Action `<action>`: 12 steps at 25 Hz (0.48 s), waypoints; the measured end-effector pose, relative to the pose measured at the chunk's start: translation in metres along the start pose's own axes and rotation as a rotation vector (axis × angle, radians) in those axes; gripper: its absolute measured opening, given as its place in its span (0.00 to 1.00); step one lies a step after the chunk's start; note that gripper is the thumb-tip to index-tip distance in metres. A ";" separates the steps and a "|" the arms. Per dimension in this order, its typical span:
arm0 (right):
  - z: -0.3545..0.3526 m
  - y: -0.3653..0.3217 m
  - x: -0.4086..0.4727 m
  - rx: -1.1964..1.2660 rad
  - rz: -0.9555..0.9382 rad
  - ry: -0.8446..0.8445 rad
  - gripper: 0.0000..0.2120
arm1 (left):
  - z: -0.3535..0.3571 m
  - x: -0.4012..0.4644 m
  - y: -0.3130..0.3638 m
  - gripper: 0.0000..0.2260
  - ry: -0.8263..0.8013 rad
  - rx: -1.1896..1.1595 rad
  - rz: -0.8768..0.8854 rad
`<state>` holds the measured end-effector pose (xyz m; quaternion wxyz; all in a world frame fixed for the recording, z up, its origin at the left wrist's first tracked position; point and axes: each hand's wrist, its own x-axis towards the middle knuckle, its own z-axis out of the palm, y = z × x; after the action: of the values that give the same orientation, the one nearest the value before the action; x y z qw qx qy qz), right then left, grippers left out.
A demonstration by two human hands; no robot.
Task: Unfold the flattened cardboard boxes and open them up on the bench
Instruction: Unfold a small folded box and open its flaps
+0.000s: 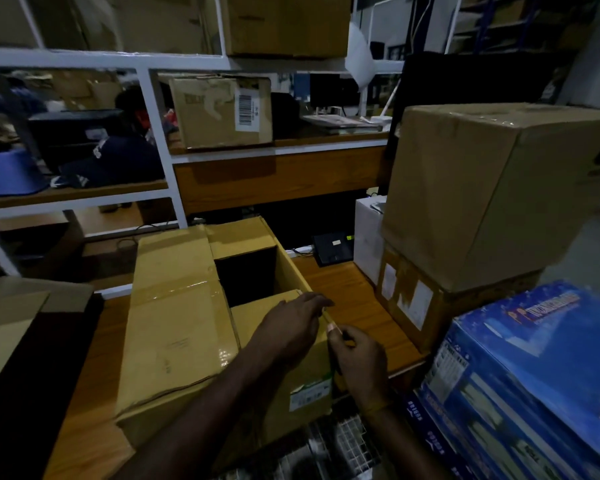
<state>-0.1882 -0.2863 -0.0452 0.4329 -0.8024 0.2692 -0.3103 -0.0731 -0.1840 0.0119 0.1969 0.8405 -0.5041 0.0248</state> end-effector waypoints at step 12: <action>0.019 -0.036 -0.006 -0.442 -0.451 -0.147 0.26 | -0.005 -0.092 0.015 0.14 0.450 0.280 -0.314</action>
<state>-0.1724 -0.2546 -0.0239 0.1867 -0.9366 0.1134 -0.2739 -0.1303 -0.1115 -0.0006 0.1873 0.9005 -0.3035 0.2489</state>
